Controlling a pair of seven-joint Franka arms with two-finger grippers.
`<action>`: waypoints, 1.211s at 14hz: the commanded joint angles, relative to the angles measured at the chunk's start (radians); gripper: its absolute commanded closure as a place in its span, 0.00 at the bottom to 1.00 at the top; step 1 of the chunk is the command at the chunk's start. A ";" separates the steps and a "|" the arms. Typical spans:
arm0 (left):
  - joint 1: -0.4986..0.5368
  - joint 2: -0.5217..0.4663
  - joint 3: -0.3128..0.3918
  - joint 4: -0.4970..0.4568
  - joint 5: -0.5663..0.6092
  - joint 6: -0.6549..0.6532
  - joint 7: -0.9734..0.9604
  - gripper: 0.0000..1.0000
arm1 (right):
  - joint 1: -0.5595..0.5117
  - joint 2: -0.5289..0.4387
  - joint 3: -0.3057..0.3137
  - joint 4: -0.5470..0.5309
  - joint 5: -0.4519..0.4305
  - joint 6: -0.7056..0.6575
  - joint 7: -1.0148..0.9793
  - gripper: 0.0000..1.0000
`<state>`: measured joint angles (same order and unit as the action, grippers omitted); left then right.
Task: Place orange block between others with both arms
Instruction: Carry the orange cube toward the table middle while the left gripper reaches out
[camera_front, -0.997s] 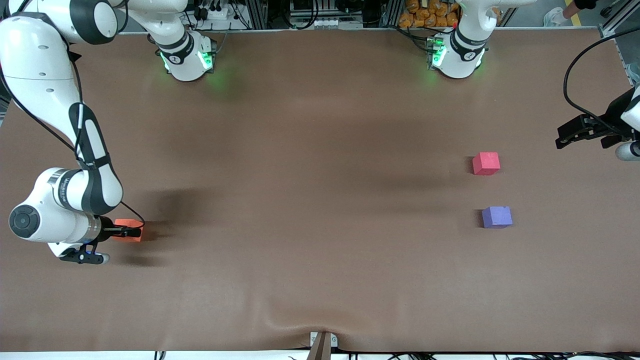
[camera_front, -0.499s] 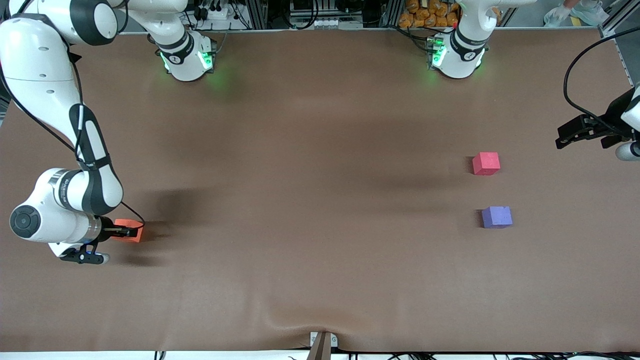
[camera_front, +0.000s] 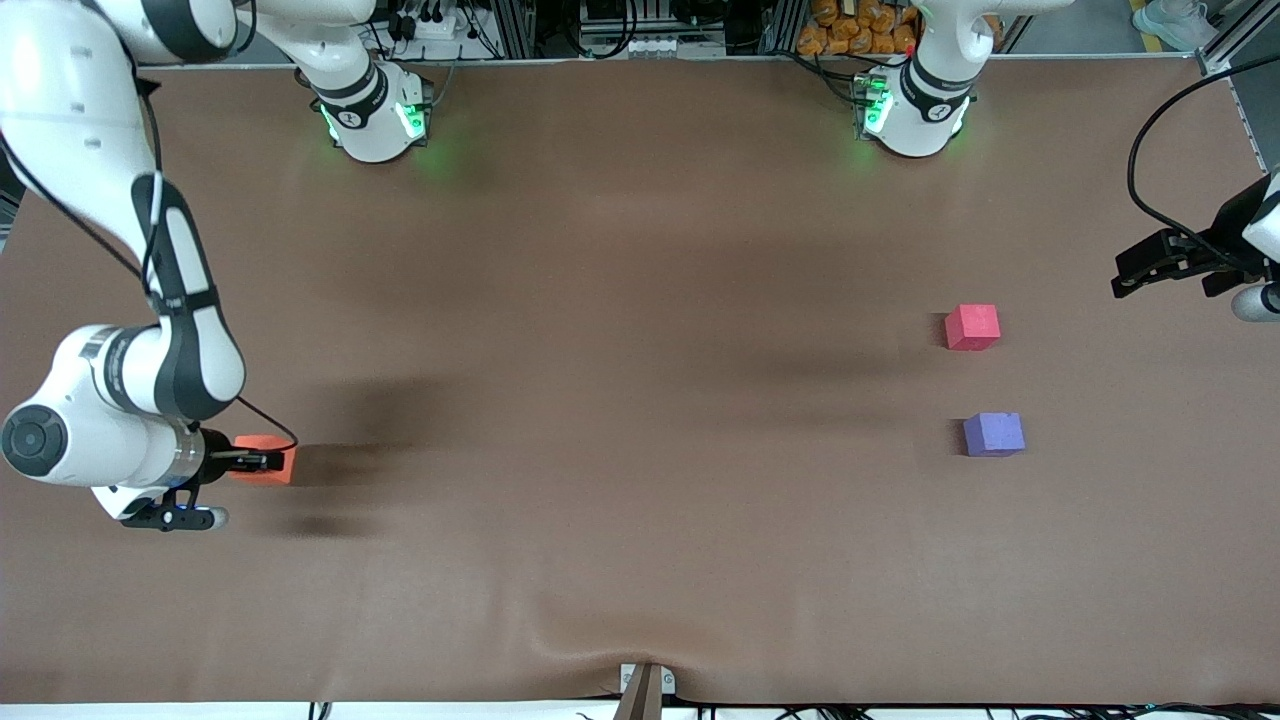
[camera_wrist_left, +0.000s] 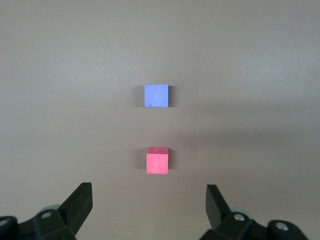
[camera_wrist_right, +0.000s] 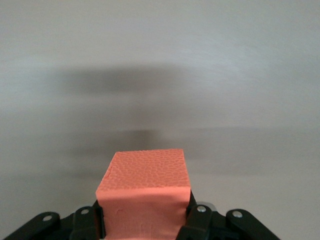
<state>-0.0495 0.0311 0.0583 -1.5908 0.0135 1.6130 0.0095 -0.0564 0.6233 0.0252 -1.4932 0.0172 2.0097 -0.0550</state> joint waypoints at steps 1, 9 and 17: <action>0.007 0.013 -0.003 0.026 -0.013 -0.018 0.020 0.00 | 0.088 -0.060 0.004 -0.012 0.004 -0.032 -0.008 1.00; 0.008 0.036 -0.003 0.028 -0.015 -0.012 0.018 0.00 | 0.450 -0.024 0.004 0.017 0.000 -0.014 0.323 1.00; 0.005 0.072 -0.003 0.028 -0.017 -0.002 0.017 0.00 | 0.710 0.162 0.004 0.085 0.035 0.202 0.740 1.00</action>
<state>-0.0496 0.0762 0.0577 -1.5896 0.0134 1.6146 0.0095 0.6216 0.7230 0.0392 -1.4688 0.0235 2.2026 0.6174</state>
